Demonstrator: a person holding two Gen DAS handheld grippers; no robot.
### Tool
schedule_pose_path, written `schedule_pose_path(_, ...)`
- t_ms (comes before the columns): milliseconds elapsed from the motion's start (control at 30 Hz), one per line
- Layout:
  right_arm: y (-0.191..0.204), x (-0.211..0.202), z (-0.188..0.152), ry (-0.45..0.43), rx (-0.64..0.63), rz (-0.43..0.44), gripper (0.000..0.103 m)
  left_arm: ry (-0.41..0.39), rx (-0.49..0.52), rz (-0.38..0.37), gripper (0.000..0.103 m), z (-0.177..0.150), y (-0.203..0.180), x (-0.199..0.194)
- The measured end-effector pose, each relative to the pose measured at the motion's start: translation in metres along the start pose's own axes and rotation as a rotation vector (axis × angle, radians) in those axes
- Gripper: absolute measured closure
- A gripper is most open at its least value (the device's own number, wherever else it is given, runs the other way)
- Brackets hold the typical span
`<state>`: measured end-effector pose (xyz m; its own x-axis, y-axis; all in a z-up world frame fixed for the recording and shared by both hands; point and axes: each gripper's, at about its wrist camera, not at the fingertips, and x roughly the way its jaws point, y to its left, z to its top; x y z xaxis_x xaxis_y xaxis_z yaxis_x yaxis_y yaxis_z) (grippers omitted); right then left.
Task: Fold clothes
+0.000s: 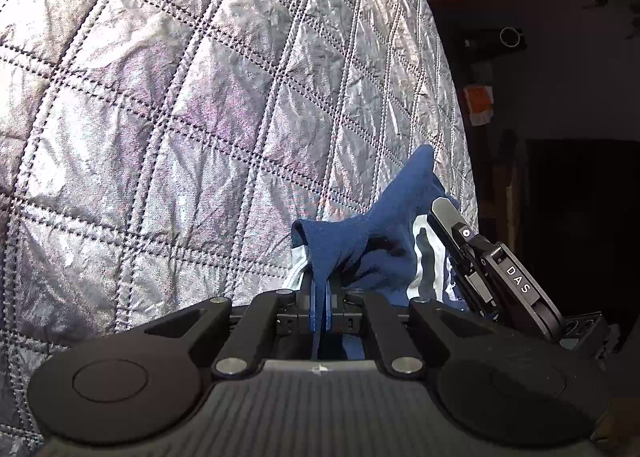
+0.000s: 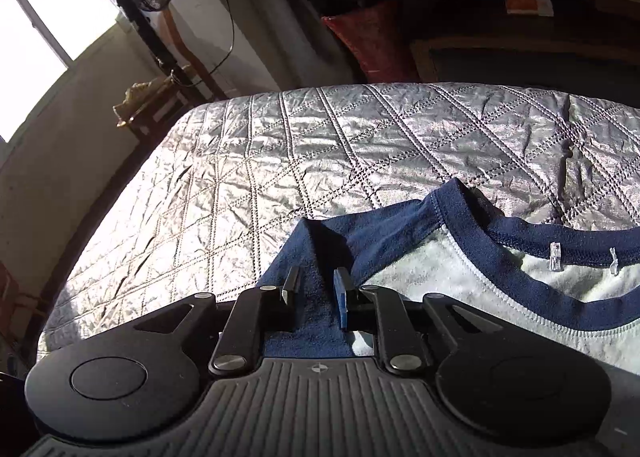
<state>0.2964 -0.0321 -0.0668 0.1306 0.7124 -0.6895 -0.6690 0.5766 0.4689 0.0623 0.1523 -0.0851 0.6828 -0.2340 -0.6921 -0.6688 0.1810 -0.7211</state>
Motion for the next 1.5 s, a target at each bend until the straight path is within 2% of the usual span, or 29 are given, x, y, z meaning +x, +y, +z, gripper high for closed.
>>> schedule_pose_path(33,0.0,0.003,0.001,0.004,-0.002,-0.003,0.063,0.0,0.002,0.001,0.098,0.0,0.0,0.0)
schedule_pose_path(100,0.001,0.005,0.002,-0.002,-0.01,0.004,0.06,0.0,0.007,0.004,0.098,0.0,0.0,-0.001)
schedule_pose_path(167,0.006,0.007,0.001,0.005,-0.04,-0.001,0.064,0.001,0.007,0.003,0.098,0.001,0.001,-0.002)
schedule_pose_path(200,0.008,0.008,0.001,0.009,-0.052,-0.005,0.081,0.002,0.004,0.002,0.098,0.001,0.001,-0.002)
schedule_pose_path(233,0.009,0.008,0.0,0.012,-0.059,-0.008,0.094,0.003,-0.001,0.001,0.098,0.003,-0.001,0.004)
schedule_pose_path(267,0.01,0.008,-0.001,0.015,-0.066,-0.012,0.101,0.004,-0.003,-0.001,0.098,0.003,-0.002,0.006)
schedule_pose_path(367,0.013,0.008,-0.004,0.023,-0.087,-0.023,0.102,0.004,-0.003,-0.004,0.098,0.004,0.005,0.004)
schedule_pose_path(500,0.009,0.002,0.001,-0.032,-0.066,-0.075,0.103,-0.002,-0.005,-0.003,0.098,0.003,0.006,0.003)
schedule_pose_path(733,0.01,0.006,0.004,-0.067,-0.085,-0.161,0.103,-0.032,-0.016,0.017,0.098,-0.004,0.006,-0.002)
schedule_pose_path(833,0.012,0.012,0.001,-0.081,-0.104,-0.19,0.103,-0.052,0.01,0.045,0.097,-0.007,0.003,-0.007)
schedule_pose_path(967,0.021,0.014,0.002,-0.099,-0.169,-0.282,0.102,-0.077,0.053,0.087,0.099,-0.01,-0.001,-0.011)
schedule_pose_path(1033,0.021,0.008,0.003,-0.124,-0.161,-0.311,0.102,-0.093,0.033,0.112,0.099,-0.009,0.001,-0.014)
schedule_pose_path(1133,0.021,-0.015,0.001,-0.174,-0.134,-0.299,0.1,-0.097,-0.018,0.102,0.098,-0.001,0.008,-0.015)
schedule_pose_path(1167,0.022,-0.025,-0.001,-0.189,-0.13,-0.3,0.094,-0.099,-0.021,0.097,0.099,0.0,0.007,-0.016)
schedule_pose_path(1200,0.023,-0.035,-0.005,-0.199,-0.119,-0.29,0.091,-0.101,-0.023,0.091,0.099,0.002,0.007,-0.016)
schedule_pose_path(1333,0.032,-0.075,-0.044,-0.196,-0.065,-0.209,0.085,-0.041,-0.111,-0.015,0.084,0.012,0.01,-0.009)
schedule_pose_path(1400,0.04,-0.086,-0.075,-0.153,-0.046,-0.178,0.082,-0.055,-0.129,-0.051,0.07,0.017,0.01,-0.011)
schedule_pose_path(1500,0.051,-0.092,-0.121,-0.079,-0.039,-0.184,0.082,-0.067,-0.135,-0.096,0.066,0.017,0.006,-0.017)
